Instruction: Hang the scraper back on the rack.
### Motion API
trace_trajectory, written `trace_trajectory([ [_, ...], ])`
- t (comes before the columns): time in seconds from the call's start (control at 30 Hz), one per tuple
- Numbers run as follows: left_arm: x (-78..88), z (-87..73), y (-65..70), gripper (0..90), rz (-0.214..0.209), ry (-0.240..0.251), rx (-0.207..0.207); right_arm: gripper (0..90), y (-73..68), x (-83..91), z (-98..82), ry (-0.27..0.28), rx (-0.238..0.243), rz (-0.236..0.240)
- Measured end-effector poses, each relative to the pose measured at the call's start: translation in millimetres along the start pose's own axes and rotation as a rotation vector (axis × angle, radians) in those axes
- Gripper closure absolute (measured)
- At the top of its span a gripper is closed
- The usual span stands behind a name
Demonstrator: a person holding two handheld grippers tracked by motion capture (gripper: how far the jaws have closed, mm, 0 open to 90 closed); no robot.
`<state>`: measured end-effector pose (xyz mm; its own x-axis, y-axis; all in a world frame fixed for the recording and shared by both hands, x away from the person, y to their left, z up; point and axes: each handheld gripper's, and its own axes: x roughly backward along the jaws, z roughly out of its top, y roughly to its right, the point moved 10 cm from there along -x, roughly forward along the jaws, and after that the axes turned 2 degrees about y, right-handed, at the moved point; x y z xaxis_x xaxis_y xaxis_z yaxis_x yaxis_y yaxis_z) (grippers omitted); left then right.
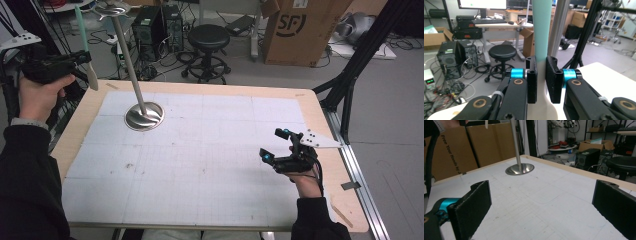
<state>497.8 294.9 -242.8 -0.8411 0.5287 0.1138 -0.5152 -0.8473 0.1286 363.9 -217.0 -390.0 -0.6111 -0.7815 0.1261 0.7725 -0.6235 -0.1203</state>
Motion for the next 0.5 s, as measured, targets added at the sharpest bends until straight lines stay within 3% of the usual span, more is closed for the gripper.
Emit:
trace_trajectory([
  [0.5, -3.9, -2.1, 1.6, 80.5, -0.035, -0.003, -0.002, 1.0, 2.4, 0.2, -2.2, -0.002, -0.003, -0.007],
])
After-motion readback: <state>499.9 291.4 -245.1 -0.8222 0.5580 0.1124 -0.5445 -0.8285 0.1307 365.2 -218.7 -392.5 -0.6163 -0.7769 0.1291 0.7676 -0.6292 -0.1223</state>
